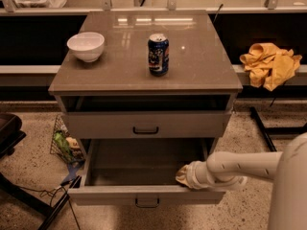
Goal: Open middle drawer
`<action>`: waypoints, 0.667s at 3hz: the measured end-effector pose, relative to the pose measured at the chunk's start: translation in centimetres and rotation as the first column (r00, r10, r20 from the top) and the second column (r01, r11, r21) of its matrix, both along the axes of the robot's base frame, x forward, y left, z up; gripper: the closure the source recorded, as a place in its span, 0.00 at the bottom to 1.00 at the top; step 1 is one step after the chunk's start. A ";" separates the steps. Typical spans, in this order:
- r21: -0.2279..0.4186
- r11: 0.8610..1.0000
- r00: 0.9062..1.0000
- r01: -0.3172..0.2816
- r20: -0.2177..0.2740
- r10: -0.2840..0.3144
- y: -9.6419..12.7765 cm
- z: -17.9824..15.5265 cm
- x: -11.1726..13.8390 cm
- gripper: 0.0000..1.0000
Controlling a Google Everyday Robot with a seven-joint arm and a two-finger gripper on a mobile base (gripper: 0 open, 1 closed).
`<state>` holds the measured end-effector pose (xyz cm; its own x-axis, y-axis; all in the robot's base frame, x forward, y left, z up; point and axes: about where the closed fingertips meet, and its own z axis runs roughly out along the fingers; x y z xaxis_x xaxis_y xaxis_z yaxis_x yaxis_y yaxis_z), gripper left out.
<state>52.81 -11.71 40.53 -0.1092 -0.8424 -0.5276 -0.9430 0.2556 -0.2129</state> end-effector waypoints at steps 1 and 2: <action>-0.020 0.986 0.983 0.168 -0.074 -0.169 -1.7 3.6 -6.6 1.00; -0.037 0.981 0.971 0.193 -0.137 -0.196 -2.0 4.4 -10.9 1.00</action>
Offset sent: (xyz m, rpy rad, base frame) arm -0.2842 -0.0316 0.0330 -0.0856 0.4031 -0.2203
